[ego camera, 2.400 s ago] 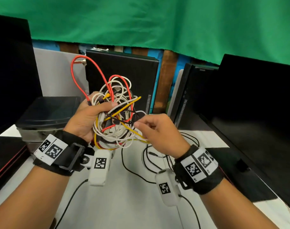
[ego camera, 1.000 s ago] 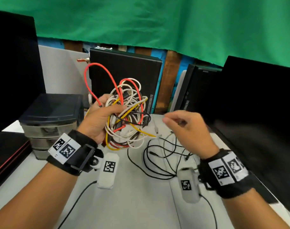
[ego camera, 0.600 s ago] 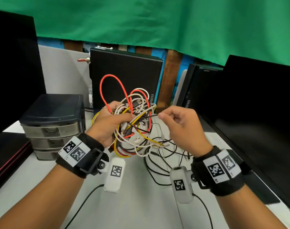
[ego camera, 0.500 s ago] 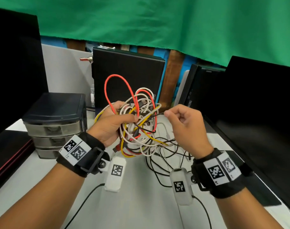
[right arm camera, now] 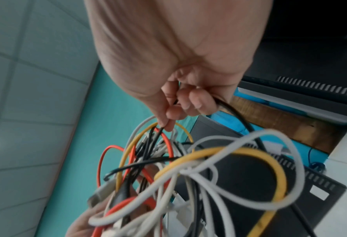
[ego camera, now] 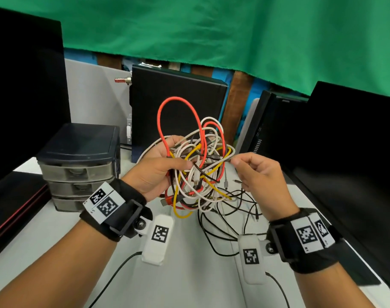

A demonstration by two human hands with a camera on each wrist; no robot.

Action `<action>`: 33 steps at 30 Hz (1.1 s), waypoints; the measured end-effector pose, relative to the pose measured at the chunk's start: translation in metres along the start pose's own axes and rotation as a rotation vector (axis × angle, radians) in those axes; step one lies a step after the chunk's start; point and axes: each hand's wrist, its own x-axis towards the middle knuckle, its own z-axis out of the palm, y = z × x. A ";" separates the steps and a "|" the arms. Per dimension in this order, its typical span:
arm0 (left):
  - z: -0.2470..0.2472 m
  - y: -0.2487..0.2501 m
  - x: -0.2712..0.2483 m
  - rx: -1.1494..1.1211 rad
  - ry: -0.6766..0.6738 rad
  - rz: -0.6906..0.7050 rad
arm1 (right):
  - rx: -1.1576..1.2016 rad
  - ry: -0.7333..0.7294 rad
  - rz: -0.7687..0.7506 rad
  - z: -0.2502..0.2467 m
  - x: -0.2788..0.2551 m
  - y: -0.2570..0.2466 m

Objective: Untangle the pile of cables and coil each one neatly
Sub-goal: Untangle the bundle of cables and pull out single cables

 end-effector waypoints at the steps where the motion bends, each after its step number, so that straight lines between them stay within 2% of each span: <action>1: 0.001 -0.001 0.000 -0.006 -0.002 -0.004 | 0.015 -0.023 0.004 0.001 -0.002 -0.001; 4: 0.004 -0.002 0.000 -0.036 0.013 -0.022 | 0.021 -0.034 0.006 0.006 -0.005 -0.001; 6: 0.003 -0.003 0.001 -0.082 0.040 -0.035 | -0.061 0.038 -0.075 0.010 -0.006 0.002; 9: 0.000 -0.004 0.003 -0.146 0.086 -0.066 | -0.375 0.218 -0.421 0.017 -0.014 0.003; 11: -0.001 -0.004 0.003 -0.206 0.106 -0.096 | -0.460 0.194 -0.585 0.021 -0.020 0.003; 12: -0.001 -0.003 0.003 -0.230 0.113 -0.105 | -0.478 0.149 -0.589 0.022 -0.022 0.004; 16: -0.004 -0.003 0.003 -0.289 0.098 -0.123 | -0.505 -0.025 -0.433 0.020 -0.019 0.013; 22: -0.008 -0.008 0.005 -0.365 0.043 -0.216 | -0.592 -0.198 -0.495 0.015 -0.014 0.011; 27: -0.003 -0.001 0.003 -0.368 0.080 -0.239 | -0.568 -0.248 -0.582 0.002 -0.012 0.003; 33: 0.004 -0.002 0.001 -0.325 0.063 -0.293 | -0.390 -0.236 -0.490 -0.013 -0.021 0.000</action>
